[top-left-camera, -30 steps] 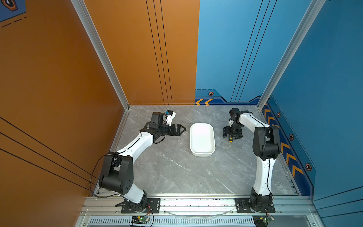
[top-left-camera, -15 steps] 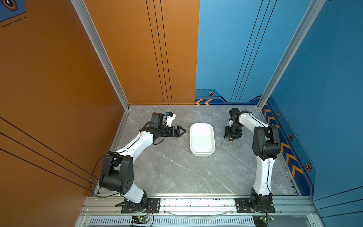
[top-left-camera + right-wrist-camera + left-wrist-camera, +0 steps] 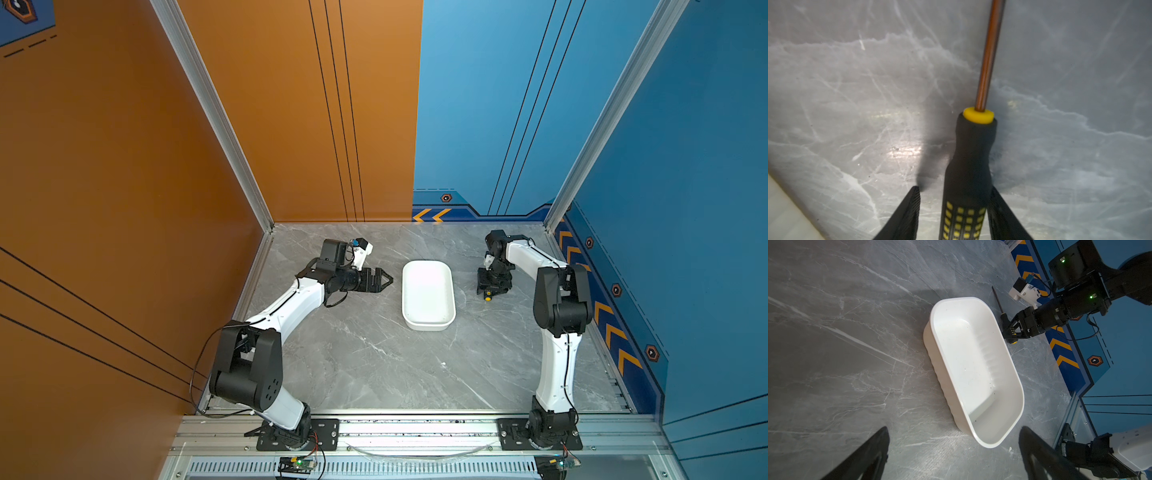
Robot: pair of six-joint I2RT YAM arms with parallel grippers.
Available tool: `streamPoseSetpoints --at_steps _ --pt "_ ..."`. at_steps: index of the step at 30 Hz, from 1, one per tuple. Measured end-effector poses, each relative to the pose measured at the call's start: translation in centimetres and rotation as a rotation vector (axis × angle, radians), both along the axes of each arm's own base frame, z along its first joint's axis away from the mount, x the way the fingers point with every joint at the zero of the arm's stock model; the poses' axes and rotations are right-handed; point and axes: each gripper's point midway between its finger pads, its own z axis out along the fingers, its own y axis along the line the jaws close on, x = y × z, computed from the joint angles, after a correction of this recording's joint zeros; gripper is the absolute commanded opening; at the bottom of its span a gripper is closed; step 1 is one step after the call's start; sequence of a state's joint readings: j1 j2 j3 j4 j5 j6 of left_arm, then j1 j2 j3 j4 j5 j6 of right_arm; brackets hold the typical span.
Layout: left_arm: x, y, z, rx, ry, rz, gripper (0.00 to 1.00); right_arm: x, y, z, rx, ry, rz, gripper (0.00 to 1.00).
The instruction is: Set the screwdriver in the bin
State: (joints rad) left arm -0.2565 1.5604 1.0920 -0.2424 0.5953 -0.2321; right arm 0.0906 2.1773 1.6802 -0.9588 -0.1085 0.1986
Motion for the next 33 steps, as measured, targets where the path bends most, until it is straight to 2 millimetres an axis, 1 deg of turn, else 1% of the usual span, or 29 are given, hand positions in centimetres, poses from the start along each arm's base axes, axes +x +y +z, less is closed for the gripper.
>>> streamPoseSetpoints --at_steps 2,5,11,16,22,24,27,29,30,31,33 --pt "-0.1 0.0 -0.1 0.001 0.005 0.000 0.98 0.0 -0.1 0.0 0.000 0.000 -0.003 0.45" --pt "-0.3 0.1 -0.5 0.006 0.013 -0.002 0.98 0.0 -0.2 0.0 0.000 0.002 -0.006 0.41" --pt "-0.5 0.2 -0.7 0.013 0.020 -0.002 0.98 0.0 -0.8 -0.1 -0.008 0.006 -0.011 0.26" --pt "-0.5 0.3 -0.8 0.021 0.018 -0.005 0.98 -0.1 -0.9 -0.1 -0.008 0.008 -0.009 0.18" --pt "-0.5 0.4 -0.9 0.025 0.016 -0.007 0.98 -0.1 -0.9 -0.1 -0.008 0.007 -0.008 0.02" --pt "-0.5 0.4 -0.8 0.026 0.015 -0.008 0.98 0.0 -0.9 0.0 -0.007 0.005 -0.008 0.00" --pt "-0.4 0.6 -0.9 0.031 0.009 -0.004 0.98 -0.1 -0.8 0.2 0.001 -0.003 -0.009 0.00" --pt "-0.3 0.8 -0.9 0.034 0.008 0.001 0.98 -0.4 -0.6 0.9 0.010 -0.012 -0.010 0.00" --pt "-0.2 0.8 -0.9 0.036 0.007 0.001 0.98 -0.6 -0.4 1.6 0.015 -0.025 -0.009 0.00" --pt "-0.2 0.9 -0.9 0.038 0.004 0.000 0.98 -0.7 -0.2 2.5 0.020 -0.043 -0.010 0.00" --pt "-0.2 0.9 -0.9 0.040 0.002 -0.001 0.98 -0.9 0.4 5.0 0.029 -0.098 -0.007 0.00"
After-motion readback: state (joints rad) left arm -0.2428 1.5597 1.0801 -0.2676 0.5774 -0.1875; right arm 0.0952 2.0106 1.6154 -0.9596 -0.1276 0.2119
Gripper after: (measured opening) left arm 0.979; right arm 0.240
